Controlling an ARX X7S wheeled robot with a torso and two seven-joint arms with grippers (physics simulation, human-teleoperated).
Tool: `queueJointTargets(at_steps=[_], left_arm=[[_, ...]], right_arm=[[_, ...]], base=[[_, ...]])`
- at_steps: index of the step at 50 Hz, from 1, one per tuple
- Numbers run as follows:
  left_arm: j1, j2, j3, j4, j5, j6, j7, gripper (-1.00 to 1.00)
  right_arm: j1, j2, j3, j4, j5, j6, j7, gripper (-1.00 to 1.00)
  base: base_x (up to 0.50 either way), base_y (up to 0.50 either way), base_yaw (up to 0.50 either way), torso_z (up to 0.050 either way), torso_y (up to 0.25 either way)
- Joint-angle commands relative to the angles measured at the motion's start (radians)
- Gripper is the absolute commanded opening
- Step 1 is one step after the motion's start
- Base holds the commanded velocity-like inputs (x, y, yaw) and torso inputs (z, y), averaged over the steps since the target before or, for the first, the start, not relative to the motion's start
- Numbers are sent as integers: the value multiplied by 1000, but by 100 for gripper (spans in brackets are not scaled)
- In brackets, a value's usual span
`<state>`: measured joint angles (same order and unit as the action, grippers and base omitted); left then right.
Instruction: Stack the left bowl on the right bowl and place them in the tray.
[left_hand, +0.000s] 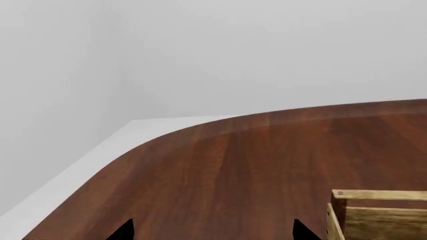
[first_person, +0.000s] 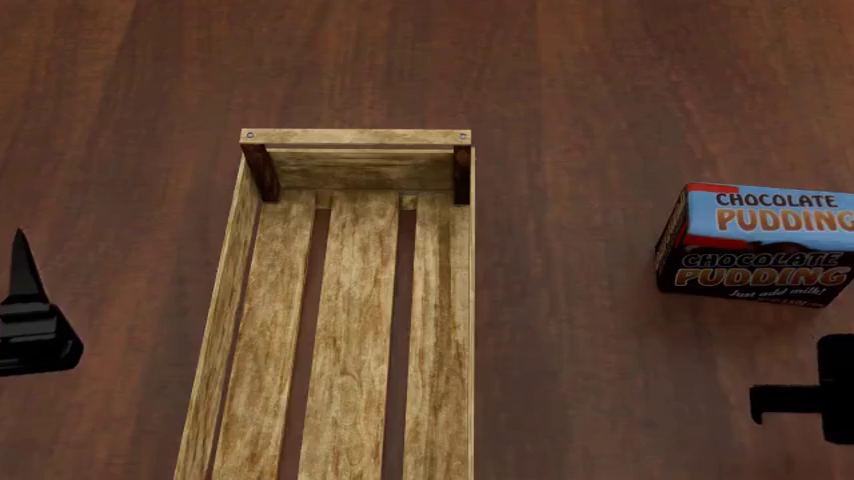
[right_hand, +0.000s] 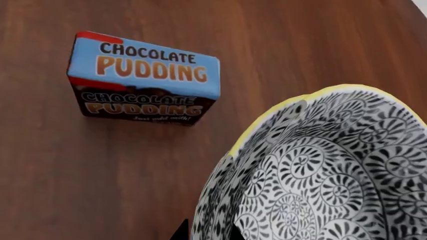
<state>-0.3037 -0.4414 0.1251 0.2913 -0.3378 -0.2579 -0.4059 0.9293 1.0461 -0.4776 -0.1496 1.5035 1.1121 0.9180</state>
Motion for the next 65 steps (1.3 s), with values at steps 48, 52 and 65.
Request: queueJointTargets(at_steps=[48,52,65], left_arm=[[54,-42,-50,147,-70,-47,-28,100],[55,-45,-55,156,-75,-51,-32,100],[59,-52,-70,178,-95,-63,-39,100]], right_arm=[[451,-348,-215,41,-55,268,42,-100],[470,-373,-237,49,-75,268,22,-100],[515,-456,-312,82,-157,236,-81,-100]], base=[[0,0,0,0,0],[0,0,0,0,3],[0,0,0,0,1]])
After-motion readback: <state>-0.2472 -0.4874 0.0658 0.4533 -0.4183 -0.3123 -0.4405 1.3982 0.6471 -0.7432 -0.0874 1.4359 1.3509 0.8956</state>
